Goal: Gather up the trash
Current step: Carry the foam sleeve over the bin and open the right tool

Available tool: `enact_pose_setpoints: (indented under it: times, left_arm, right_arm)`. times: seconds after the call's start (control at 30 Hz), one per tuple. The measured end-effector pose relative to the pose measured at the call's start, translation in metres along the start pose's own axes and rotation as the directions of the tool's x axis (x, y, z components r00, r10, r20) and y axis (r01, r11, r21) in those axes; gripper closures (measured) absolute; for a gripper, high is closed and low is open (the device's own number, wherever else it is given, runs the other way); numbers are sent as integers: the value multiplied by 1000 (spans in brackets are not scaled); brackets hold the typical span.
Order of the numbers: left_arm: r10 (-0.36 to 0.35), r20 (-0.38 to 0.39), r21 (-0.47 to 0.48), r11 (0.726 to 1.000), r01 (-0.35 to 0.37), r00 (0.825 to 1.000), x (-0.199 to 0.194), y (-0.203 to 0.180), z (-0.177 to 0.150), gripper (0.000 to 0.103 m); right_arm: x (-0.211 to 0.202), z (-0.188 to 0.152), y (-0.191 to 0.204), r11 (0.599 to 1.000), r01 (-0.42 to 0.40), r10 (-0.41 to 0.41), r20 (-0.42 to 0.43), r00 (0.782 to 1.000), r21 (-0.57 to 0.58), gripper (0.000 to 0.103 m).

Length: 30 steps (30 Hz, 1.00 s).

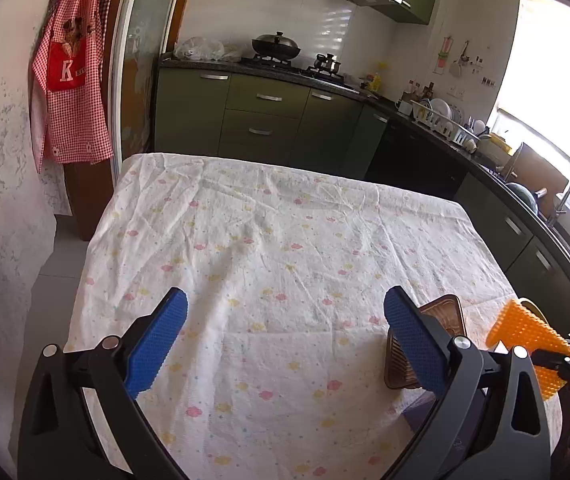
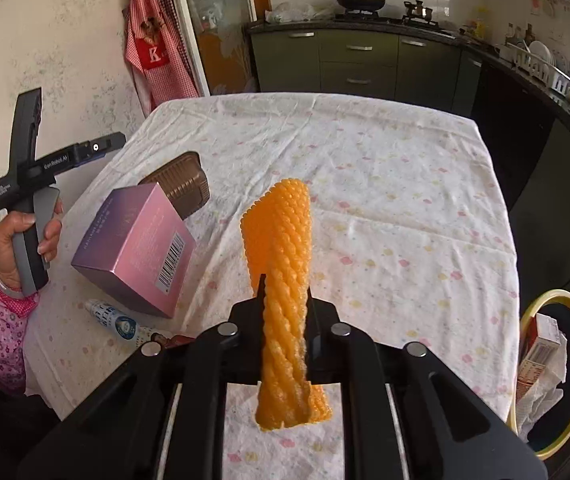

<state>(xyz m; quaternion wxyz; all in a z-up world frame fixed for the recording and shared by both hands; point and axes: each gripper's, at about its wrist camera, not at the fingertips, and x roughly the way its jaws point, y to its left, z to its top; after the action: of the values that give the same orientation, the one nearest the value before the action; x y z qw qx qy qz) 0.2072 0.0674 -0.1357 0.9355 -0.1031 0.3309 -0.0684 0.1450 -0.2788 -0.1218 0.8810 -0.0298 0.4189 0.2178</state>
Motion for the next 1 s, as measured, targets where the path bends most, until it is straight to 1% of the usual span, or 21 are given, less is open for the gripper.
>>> enact_pose_setpoints:
  times: [0.1, 0.13, 0.2, 0.27, 0.33, 0.37, 0.47, 0.5, 0.63, 0.73, 0.77, 0.8, 0.83, 0.87, 0.9, 0.93, 0.97, 1.0]
  left_arm:
    - [1, 8, 3, 1000, -1, 1000, -1, -1, 0, 5]
    - [2, 9, 3, 1000, -2, 1000, -1, -1, 0, 5]
    - [4, 10, 1, 1000, -4, 1000, -1, -1, 0, 5]
    - [3, 12, 0, 1000, -3, 1000, -1, -1, 0, 5]
    - [6, 16, 1, 1000, -6, 1000, -2, -1, -1, 5]
    - [8, 19, 3, 1000, -8, 1000, -2, -1, -1, 5]
    - [11, 25, 5, 1000, -11, 1000, -2, -2, -1, 5]
    - [12, 24, 4, 1000, -12, 1000, -2, -2, -1, 5]
    - [19, 15, 4, 1000, -19, 1000, 1, -1, -2, 5]
    - [19, 11, 6, 1000, -19, 1000, 3, -1, -2, 5]
    - [20, 9, 7, 1000, -20, 1000, 3, -2, -2, 5]
    - [20, 7, 9, 1000, -20, 1000, 3, -2, -2, 5]
    - [19, 7, 10, 1000, -19, 1000, 4, -2, -2, 5]
    - [18, 6, 12, 1000, -18, 1000, 4, -3, -2, 5]
    - [18, 6, 13, 1000, -18, 1000, 4, -3, -2, 5]
    - [18, 7, 15, 1000, -19, 1000, 4, -3, -2, 5]
    - [20, 7, 17, 1000, -20, 1000, 4, -4, -2, 5]
    - [22, 7, 18, 1000, -22, 1000, 5, -4, -3, 5]
  right_arm:
    - [-32, -2, -20, 997, 59, -62, 60, 996, 48, 90]
    - [-43, -3, -30, 993, 90, -96, 77, 992, 72, 90]
    - [-65, -8, -56, 977, 168, -182, 102, 978, 135, 90]
    - [-83, -15, -85, 946, 251, -276, 105, 955, 203, 90]
    - [-94, -25, -116, 898, 354, -384, 72, 920, 262, 88]
    - [-97, -31, -132, 873, 393, -425, 53, 904, 289, 87]
    - [-96, -49, -178, 800, 478, -504, -25, 863, 362, 87]
    - [-94, -54, -193, 777, 502, -523, -53, 851, 380, 87]
    - [-75, -69, -230, 715, 561, -563, -133, 816, 417, 87]
    - [-63, -78, -252, 676, 588, -578, -177, 797, 443, 86]
    - [-59, -81, -259, 656, 607, -593, -191, 782, 449, 85]
    - [-56, -83, -263, 638, 621, -604, -205, 770, 454, 77]
    - [-53, -86, -270, 623, 633, -610, -220, 761, 460, 63]
    - [-51, -88, -275, 604, 646, -622, -231, 748, 467, 58]
    - [-52, -90, -278, 589, 656, -632, -236, 738, 473, 55]
    - [-54, -91, -277, 581, 658, -638, -234, 734, 479, 55]
    - [-58, -91, -275, 580, 653, -641, -222, 734, 486, 55]
    - [-63, -90, -269, 582, 652, -648, -207, 733, 487, 52]
